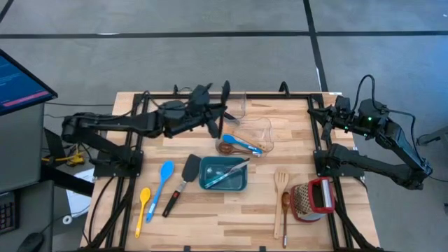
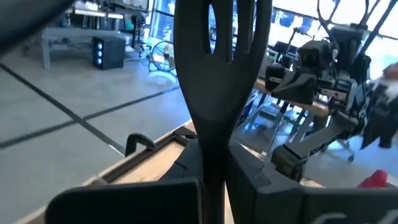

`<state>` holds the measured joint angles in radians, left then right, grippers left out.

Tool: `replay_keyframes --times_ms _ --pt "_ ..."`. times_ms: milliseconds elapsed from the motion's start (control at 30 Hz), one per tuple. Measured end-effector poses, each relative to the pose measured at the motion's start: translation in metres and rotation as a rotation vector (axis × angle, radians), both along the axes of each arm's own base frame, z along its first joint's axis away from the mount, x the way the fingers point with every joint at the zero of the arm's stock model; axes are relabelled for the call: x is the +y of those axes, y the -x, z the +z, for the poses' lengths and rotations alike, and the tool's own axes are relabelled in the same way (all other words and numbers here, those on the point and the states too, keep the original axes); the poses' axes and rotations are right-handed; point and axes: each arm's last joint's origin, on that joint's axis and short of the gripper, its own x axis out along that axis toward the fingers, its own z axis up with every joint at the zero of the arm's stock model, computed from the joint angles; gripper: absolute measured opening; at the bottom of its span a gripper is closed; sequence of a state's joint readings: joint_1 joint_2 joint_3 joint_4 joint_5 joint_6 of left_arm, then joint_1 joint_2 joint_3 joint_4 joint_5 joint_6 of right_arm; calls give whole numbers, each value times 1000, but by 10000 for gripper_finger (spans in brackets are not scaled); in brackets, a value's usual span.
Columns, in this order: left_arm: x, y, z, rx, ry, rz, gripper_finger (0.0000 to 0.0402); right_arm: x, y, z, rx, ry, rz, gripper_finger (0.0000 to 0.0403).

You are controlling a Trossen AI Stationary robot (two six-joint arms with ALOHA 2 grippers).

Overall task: Pick & Place Kitchen Items
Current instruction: Put the black slotted spatula into the bottom transparent bin

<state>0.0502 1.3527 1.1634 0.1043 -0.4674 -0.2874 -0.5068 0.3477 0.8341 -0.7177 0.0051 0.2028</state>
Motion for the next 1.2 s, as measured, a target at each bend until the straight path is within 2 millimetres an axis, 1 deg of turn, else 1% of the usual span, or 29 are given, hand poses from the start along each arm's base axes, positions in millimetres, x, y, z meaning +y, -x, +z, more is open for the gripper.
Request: replay_keyframes --times_ms 200,367,600,767,900,1033,1200 --pt "2 -24 6 80 -53 -2 13 0 0 0 0 0 0 0" --pt "3 -44 -2 124 -59 -11 12 0 0 0 0 0 0 0" --pt "5 -65 -31 207 -49 -39 12 0 0 0 0 0 0 0" --pt "10 -75 -47 248 -28 -108 12 0 0 0 0 0 0 0" --pt "12 -83 -60 284 -18 -139 12 0 0 0 -4 -6 -1 0" --pt "13 -89 -72 336 -56 -154 12 0 0 0 -3 -7 -1 0" --pt "19 -93 -85 373 -29 -196 11 0 0 0 -4 -7 -1 0"
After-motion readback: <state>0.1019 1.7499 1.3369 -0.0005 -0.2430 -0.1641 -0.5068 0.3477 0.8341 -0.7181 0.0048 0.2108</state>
